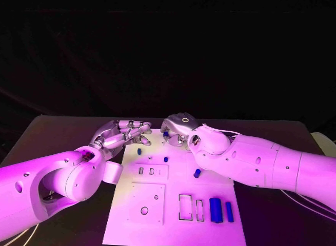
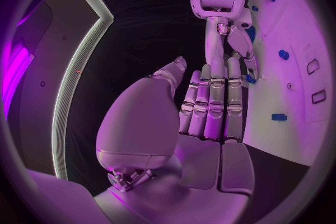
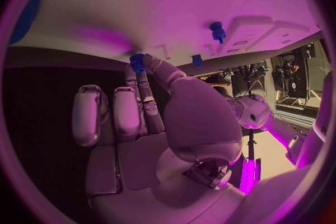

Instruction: Assemble the parts on the task board

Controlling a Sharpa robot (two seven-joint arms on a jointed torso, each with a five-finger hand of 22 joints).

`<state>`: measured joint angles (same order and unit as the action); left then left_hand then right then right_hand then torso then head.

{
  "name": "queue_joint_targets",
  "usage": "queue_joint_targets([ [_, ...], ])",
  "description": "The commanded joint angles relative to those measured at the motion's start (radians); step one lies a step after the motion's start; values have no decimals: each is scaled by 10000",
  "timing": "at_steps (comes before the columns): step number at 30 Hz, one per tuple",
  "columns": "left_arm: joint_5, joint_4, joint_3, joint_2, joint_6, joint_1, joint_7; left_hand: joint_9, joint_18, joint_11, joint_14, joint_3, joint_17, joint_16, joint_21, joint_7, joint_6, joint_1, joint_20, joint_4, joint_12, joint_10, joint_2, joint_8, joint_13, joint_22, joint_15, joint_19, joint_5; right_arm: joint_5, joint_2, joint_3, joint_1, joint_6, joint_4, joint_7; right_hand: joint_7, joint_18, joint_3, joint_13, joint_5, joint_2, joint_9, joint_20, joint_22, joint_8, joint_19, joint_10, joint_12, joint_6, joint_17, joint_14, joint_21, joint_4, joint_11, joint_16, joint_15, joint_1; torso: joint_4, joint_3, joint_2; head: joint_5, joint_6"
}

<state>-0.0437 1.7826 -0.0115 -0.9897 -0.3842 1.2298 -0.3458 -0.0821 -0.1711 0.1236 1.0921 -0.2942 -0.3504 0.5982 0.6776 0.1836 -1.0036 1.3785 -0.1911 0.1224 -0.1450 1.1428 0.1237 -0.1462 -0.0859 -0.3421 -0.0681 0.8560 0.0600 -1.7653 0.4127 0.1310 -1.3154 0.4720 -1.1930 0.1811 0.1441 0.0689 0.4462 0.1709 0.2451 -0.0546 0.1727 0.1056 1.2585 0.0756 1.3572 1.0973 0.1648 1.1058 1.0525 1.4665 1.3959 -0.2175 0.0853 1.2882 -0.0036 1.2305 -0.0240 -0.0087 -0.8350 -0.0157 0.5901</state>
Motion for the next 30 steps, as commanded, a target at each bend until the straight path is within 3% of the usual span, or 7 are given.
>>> queue_joint_targets([
  [1, 5, 11, 6, 18, 201, 23, -14, 8, -81, 27, -100, 57, -16, 52, 56, 41, 9, -103, -6, 6, 41, -73, -39, 42, 10, -19, 5, -55, -31, 33, -25, -8, -5, -187, 8, -104, 5, 46, 16, -155, -76, -162, 15, 36, -99, -77, -97, -119, -89, -102, -76, 126, -108, 64, 34, -93, 85, -57, 1, -5, -3, 5, -8],
  [12, 5, -9, 6, 10, 208, 27, 12, 8, -81, 27, -100, 57, -16, 52, 56, 41, 9, -103, -6, 6, 41, -73, -39, 42, 10, -19, 5, -55, -31, 58, 101, -8, -5, 38, -128, -103, 60, 147, -18, -400, -121, -408, 36, 129, -518, -110, -399, -509, -329, -238, -450, 29, -413, 204, 136, -314, 169, -165, -1, 5, -8, 23, -24],
  [17, 5, -43, 6, -7, 200, 27, 8, 8, -81, 27, -100, 57, -16, 52, 56, 41, 9, -103, -6, 6, 41, -73, -39, 42, 10, -19, 5, -55, -31, 126, 352, -8, -5, 314, -418, -104, 61, 217, -172, -509, -135, -545, 46, 166, -816, -117, -607, -749, -413, -308, -685, -28, -638, 300, 164, -460, 199, -189, 14, -2, 2, 33, -37],
  [25, 7, -193, 4, -16, 207, 27, 3, 8, -81, 29, -109, 64, -21, 62, 67, 45, 12, -114, -10, 12, 43, -78, -43, 46, 8, -25, 3, -67, -32, 563, 1390, -135, -101, 966, -1553, -177, 68, 277, -343, -577, -69, -562, 75, 174, -1081, -98, -771, -667, -278, -332, -942, -79, -878, 458, 148, -629, 187, -90, 73, 8, 99, 60, -61],
  [30, 29, -304, 3, -1, 240, 27, -5, 0, -83, 10, -130, 48, -31, 83, 90, 6, -15, -82, -15, -4, 37, -60, -68, 37, 1, -39, 10, -92, -30, 1806, 2396, -222, -316, 703, -2357, -271, 111, 202, -361, -458, -2, -579, 73, 120, -725, -126, -478, 380, 218, -423, -727, 5, -683, 642, 16, -490, 98, -155, 125, 4, 196, 11, -45],
])
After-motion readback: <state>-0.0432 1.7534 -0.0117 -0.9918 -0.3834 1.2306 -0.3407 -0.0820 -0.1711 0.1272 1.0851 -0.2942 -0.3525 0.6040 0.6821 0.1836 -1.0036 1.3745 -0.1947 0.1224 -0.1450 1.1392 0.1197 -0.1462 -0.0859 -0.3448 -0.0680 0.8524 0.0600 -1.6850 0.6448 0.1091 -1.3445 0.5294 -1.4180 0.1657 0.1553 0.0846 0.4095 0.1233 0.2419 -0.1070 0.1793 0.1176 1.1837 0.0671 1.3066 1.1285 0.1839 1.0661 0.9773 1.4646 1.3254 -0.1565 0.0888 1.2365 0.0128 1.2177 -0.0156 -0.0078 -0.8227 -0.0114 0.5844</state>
